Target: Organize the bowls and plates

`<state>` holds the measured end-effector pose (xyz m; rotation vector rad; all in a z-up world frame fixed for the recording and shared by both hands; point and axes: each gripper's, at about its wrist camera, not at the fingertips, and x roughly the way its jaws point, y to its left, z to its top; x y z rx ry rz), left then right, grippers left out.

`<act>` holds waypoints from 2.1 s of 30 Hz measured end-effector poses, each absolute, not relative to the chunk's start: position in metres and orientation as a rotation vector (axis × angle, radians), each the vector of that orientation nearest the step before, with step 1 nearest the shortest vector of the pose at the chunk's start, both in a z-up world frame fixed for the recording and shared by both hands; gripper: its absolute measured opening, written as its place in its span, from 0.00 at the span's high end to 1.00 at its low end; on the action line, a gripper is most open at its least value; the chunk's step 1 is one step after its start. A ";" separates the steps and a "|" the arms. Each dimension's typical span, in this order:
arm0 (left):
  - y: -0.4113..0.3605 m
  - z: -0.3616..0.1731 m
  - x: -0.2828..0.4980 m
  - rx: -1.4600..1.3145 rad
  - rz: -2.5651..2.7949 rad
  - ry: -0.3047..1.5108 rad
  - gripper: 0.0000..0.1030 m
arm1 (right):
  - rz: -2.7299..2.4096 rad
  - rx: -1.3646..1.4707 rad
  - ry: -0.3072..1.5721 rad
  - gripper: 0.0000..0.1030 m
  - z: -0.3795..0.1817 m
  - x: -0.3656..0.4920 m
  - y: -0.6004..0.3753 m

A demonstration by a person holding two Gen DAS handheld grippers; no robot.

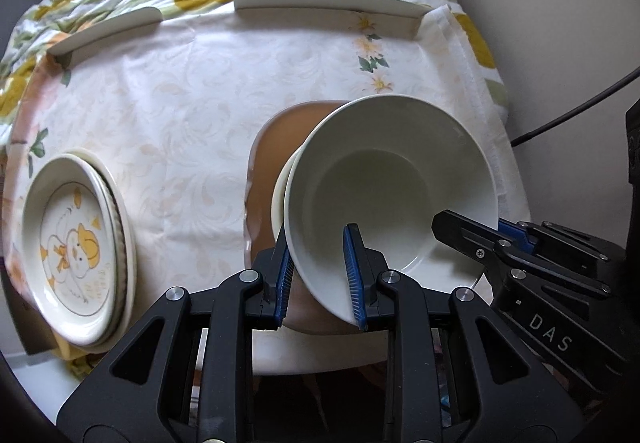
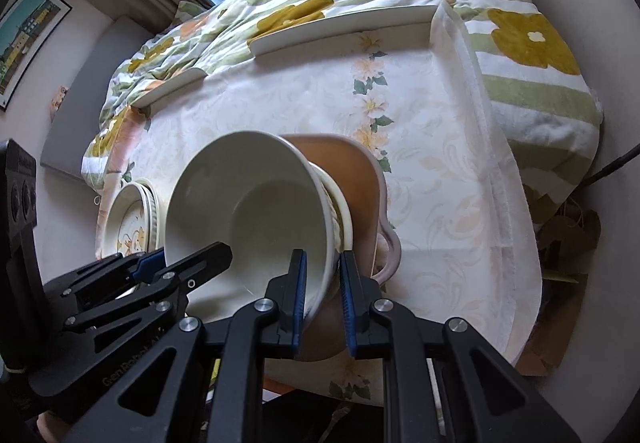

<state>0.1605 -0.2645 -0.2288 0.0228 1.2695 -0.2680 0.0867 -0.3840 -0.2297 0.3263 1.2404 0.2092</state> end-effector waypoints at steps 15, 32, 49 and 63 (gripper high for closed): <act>-0.270 -0.234 0.161 0.115 -0.205 1.239 0.79 | 0.197 0.252 1.230 0.85 -0.229 0.087 -0.378; -0.251 -0.198 0.142 0.085 -0.241 1.103 0.79 | 0.173 0.277 1.133 0.85 -0.200 0.075 -0.387; -0.198 -0.140 0.099 0.126 -0.274 0.908 0.00 | -0.026 0.186 0.938 0.07 -0.150 0.009 -0.390; -0.199 -0.225 0.149 0.224 -0.372 1.271 0.01 | 0.022 0.129 1.288 0.08 -0.219 0.046 -0.393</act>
